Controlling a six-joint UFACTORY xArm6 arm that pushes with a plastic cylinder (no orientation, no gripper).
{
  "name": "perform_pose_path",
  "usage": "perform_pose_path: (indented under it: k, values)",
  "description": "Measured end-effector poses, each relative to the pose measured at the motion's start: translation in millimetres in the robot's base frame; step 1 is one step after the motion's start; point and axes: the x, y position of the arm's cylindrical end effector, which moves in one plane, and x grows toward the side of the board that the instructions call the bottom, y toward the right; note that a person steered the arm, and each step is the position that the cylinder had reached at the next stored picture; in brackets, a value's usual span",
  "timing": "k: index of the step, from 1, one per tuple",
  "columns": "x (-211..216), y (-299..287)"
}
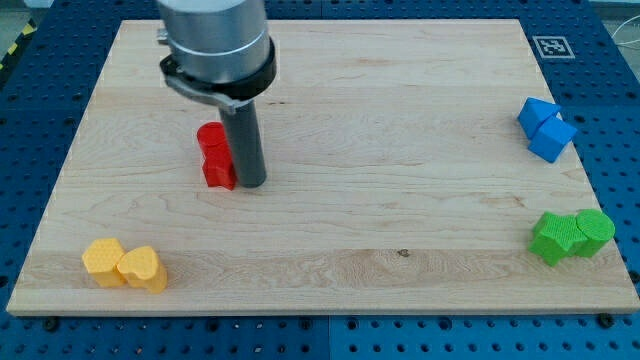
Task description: Move red circle towards yellow hexagon
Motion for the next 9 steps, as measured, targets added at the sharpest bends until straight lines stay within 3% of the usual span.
perform_pose_path:
  k: [3,5,7,9]
  values:
    - [-59,-21]
    - [-60,-77]
    - [-65,-96]
    - [-23,-96]
